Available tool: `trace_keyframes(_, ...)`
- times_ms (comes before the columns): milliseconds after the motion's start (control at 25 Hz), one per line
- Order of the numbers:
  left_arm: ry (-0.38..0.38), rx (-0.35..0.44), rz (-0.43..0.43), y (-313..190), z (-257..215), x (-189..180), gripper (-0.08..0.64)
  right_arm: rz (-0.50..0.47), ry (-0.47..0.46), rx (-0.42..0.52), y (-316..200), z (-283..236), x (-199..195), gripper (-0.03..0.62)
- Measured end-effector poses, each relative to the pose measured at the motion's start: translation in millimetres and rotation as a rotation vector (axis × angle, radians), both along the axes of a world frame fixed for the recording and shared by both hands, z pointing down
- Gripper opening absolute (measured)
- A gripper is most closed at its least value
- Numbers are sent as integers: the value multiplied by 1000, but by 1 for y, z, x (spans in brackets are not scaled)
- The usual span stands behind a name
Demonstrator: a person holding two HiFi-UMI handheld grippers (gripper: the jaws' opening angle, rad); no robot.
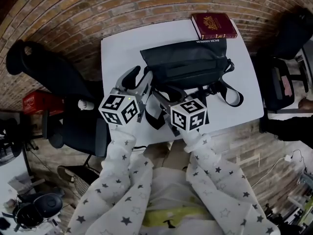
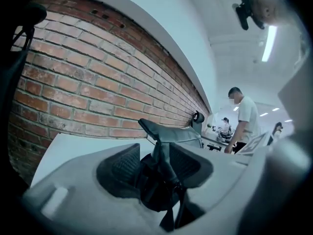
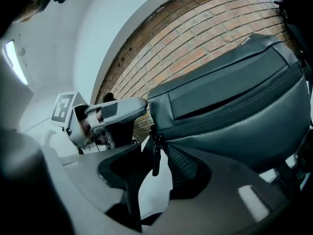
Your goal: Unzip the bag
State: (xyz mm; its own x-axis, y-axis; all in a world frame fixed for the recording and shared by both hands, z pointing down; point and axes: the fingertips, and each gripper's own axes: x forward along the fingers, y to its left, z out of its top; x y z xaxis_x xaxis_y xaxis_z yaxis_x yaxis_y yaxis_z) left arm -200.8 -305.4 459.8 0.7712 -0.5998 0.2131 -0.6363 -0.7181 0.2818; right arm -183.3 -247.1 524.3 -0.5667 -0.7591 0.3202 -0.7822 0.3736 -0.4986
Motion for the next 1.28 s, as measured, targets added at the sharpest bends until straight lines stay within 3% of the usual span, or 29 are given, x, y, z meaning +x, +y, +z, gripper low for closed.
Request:
trace_keyframes(480,19,10,39,-9,-1,20,184,26,107,-45,-1,16,1,85)
trace_keyframes(560,20,9,40,-10,-1,21,184,31,114,-47,0,17,3,44)
trace_keyframes(920,12,14,58,-9,0,25,183,30,78,-41,1,10,6,43)
trace_keyframes(1280,-35,42,52,-9,0,27,123,7,84,-34,2,7,12,39)
